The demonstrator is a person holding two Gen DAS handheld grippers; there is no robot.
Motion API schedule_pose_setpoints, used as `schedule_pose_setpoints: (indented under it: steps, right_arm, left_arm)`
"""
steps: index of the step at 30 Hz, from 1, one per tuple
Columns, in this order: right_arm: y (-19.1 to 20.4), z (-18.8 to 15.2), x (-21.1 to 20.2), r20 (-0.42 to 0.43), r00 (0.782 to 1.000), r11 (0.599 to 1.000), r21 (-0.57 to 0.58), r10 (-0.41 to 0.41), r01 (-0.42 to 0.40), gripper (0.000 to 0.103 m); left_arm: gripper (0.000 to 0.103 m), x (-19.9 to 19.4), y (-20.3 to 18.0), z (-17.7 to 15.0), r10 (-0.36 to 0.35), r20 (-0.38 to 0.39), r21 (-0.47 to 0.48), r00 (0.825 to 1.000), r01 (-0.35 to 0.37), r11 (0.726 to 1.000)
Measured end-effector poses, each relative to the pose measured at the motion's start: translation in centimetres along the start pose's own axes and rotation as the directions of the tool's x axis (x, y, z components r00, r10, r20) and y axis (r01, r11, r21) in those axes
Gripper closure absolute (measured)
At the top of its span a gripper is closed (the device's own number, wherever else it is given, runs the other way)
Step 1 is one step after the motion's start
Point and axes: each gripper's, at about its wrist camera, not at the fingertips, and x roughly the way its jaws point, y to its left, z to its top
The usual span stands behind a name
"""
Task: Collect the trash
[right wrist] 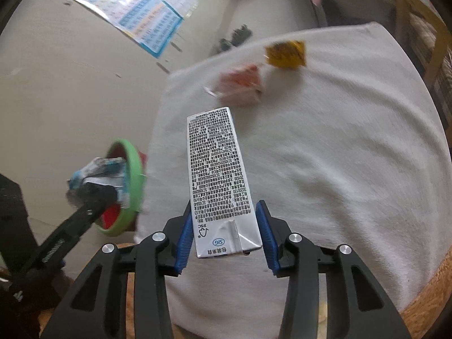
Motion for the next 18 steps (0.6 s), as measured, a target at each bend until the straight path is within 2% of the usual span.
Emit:
schedule_pose_setpoints:
  steps: [8,18]
  right_arm:
    - [4.1,0.5,-1.6,0.028,0.997,0.995,-0.069,0.077,-0.075,0.062]
    - [6.8,0.1,-1.5,0.021,0.996,0.989,-0.126,0.084,-0.081,0.062]
  left_arm:
    - [0.069,-1.7,2.1,0.5,0.022,0.045,-0.046,0.999,-0.02,0.999]
    - [0.069,-2.7,4.3,0.2,0.041,0.068,-0.089,0.997,-0.035,0.995]
